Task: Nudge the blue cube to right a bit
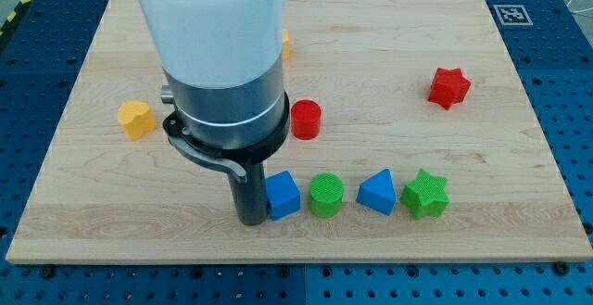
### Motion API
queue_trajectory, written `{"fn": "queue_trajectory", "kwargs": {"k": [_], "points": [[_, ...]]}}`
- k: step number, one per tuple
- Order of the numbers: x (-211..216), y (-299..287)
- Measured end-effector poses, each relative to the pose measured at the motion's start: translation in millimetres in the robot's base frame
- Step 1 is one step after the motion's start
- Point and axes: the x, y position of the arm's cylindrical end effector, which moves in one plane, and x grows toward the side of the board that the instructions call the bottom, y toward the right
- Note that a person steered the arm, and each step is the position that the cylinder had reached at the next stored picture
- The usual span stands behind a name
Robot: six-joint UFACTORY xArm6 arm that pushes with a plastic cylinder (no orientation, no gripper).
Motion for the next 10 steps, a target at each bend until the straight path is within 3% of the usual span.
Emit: {"fn": "queue_trajectory", "kwargs": {"k": [2,5,10], "points": [[-0.1,-38.0],[-24.6,-14.3],[-25.1,13.5]]}}
